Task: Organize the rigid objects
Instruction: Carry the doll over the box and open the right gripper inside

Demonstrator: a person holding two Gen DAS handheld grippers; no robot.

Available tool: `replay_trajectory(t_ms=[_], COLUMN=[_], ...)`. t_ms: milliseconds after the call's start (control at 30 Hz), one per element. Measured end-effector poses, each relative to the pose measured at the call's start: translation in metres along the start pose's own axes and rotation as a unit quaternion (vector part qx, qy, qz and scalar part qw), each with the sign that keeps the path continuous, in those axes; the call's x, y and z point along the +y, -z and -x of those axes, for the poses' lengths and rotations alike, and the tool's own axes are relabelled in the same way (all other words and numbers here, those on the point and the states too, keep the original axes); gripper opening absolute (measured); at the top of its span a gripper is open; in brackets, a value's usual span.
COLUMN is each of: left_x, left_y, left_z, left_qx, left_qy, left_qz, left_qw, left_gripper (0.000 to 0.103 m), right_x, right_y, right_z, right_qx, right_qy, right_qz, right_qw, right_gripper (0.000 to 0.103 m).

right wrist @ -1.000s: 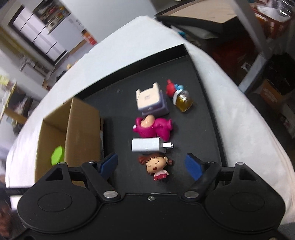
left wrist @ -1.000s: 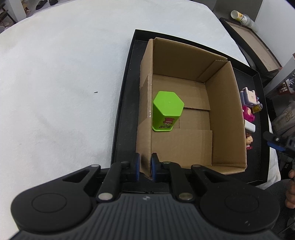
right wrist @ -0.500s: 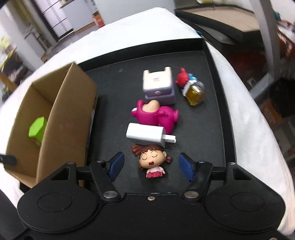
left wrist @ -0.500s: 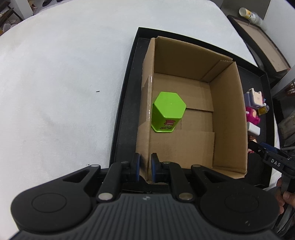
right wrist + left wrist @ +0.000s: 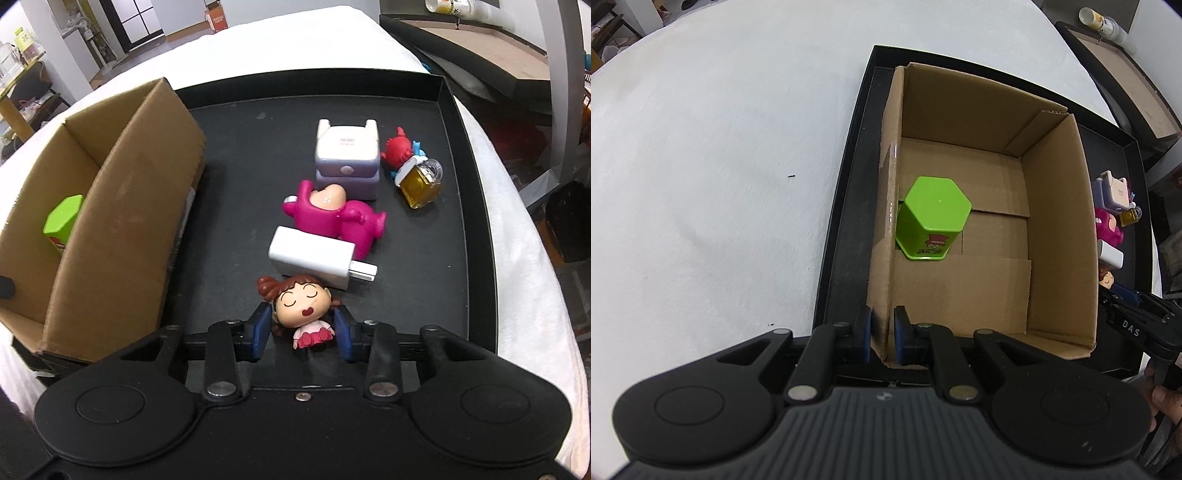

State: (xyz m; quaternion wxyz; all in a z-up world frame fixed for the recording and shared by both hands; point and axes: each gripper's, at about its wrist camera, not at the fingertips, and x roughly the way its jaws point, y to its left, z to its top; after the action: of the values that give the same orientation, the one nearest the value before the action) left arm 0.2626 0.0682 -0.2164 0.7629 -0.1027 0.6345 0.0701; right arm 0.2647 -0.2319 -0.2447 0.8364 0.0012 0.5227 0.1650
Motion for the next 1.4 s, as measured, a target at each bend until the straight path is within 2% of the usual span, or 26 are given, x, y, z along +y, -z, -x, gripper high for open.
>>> replay_trajectory(t_ms=[400, 600, 1400], left_x=[0.004, 0.006, 0.027], left_y=[0.003, 0.004, 0.009], left_z=[0.002, 0.005, 0.008], left_qx=[-0.016, -0.031, -0.043], left_qy=[0.018, 0.012, 0.067], left_qz=[-0.003, -0.002, 0.003], left_qw=[0.9997, 0.9994, 0.9968], left_gripper=[0.010, 0.010, 0.012], right_x=[0.015, 0.025, 0.086], right_y=[-0.010, -0.021, -0.063], right_z=[0.025, 0.038, 0.071], right_qx=[-0.019, -0.034, -0.069], right_qy=[0.000, 0.007, 0.012], right_qz=[-0.001, 0.008, 0.059], right_qw=[1.000, 0.999, 0.996], right_gripper=[0.036, 0.036, 0.036])
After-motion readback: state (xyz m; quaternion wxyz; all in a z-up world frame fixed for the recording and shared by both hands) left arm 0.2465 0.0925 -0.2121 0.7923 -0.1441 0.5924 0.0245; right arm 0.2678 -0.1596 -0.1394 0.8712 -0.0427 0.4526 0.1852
